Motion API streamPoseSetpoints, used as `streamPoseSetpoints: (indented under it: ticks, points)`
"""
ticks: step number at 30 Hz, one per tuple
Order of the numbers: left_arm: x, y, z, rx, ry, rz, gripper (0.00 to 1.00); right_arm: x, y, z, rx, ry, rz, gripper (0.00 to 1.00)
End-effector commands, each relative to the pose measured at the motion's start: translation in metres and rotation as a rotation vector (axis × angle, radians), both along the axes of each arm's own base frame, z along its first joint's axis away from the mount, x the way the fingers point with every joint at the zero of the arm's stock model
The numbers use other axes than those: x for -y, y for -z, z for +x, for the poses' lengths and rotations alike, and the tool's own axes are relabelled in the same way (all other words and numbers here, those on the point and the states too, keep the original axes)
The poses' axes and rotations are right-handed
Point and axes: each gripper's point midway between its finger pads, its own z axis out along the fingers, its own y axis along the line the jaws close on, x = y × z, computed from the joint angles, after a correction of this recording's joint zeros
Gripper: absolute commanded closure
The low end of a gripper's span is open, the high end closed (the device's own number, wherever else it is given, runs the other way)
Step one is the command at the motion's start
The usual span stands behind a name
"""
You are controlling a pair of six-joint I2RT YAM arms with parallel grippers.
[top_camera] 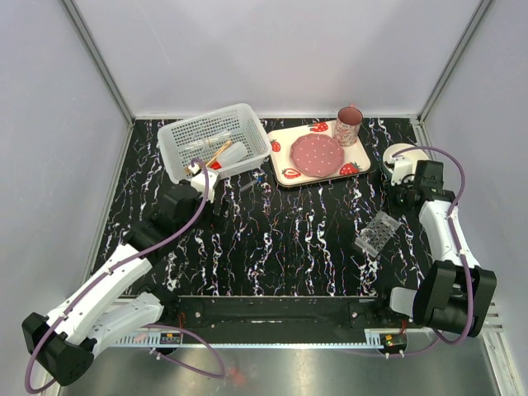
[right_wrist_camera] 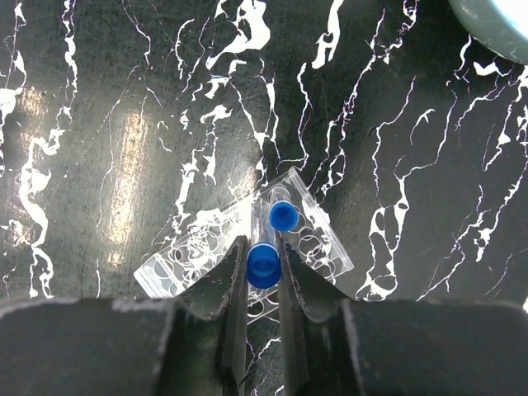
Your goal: Organize the chemistry lab equipment
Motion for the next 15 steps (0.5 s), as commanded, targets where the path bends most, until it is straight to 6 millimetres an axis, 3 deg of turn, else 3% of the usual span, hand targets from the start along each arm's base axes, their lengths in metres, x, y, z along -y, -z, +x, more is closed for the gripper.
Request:
streamPoseSetpoints:
  ticks: [1, 15]
  points:
    - [-0.0011, -0.0063, 0.0062, 0.042, -0.014, -0.003, 0.01, -0.0006, 0.0014, 0.0083, 0.029, 0.009, 0.014, 0.80]
    - [-0.0006, -0.0046, 0.0065, 0.037, -0.012, 0.000, 0.01, -0.0058, 0.0081, 0.0009, 0.007, -0.020, 0.028, 0.80]
